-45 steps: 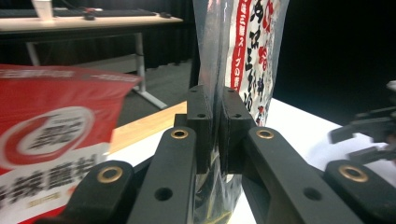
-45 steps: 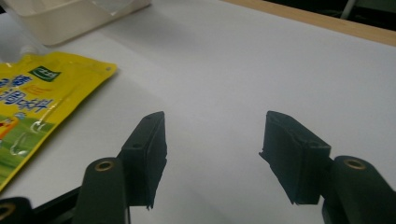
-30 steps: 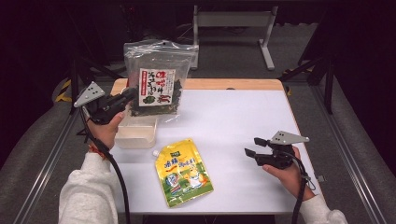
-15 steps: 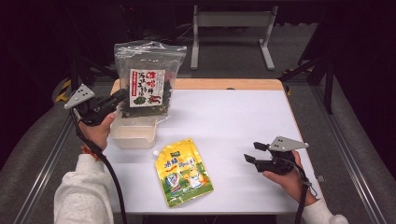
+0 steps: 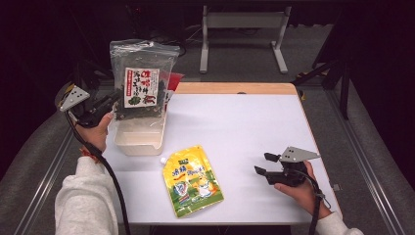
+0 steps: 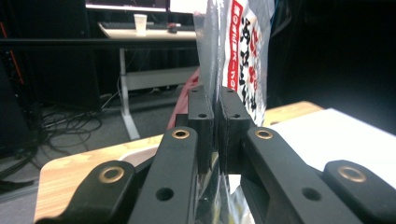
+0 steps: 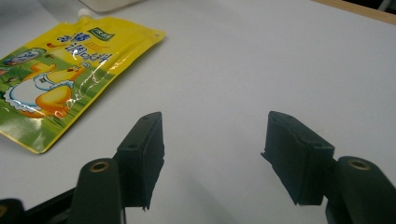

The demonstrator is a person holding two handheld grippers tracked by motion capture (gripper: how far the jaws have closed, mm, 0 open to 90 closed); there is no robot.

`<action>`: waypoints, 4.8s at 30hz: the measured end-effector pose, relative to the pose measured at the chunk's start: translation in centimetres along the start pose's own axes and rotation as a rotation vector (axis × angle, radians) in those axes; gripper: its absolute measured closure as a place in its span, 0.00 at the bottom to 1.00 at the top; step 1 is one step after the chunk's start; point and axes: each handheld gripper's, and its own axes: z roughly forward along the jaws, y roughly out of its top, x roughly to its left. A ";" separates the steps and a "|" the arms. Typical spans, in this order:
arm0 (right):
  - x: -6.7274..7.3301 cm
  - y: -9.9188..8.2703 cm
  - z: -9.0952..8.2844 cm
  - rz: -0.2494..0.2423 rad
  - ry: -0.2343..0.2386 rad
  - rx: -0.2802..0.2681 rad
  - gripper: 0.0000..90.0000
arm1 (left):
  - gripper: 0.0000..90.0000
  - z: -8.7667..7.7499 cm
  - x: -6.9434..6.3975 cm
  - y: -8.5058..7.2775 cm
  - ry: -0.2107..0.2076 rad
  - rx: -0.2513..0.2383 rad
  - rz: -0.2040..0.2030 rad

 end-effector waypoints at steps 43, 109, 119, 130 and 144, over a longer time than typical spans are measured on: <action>0.0 -0.7 0.3 -0.013 0.014 0.043 0.37 | 0.66 -0.7 1.7 -5.6 0.012 0.085 0.000; 0.1 -1.2 1.4 0.007 0.069 0.103 0.35 | 0.53 0.5 0.4 -5.2 0.069 0.263 0.126; 0.1 -1.3 1.5 0.013 0.067 0.094 0.35 | 0.45 2.8 -0.1 -4.0 0.063 0.257 0.143; 0.1 -1.3 1.4 0.010 0.081 0.092 0.35 | 0.77 3.0 0.1 -4.0 0.017 0.289 0.142; 0.4 -1.3 1.7 0.005 0.090 0.111 0.35 | 0.78 2.2 0.8 -5.9 0.006 0.261 0.128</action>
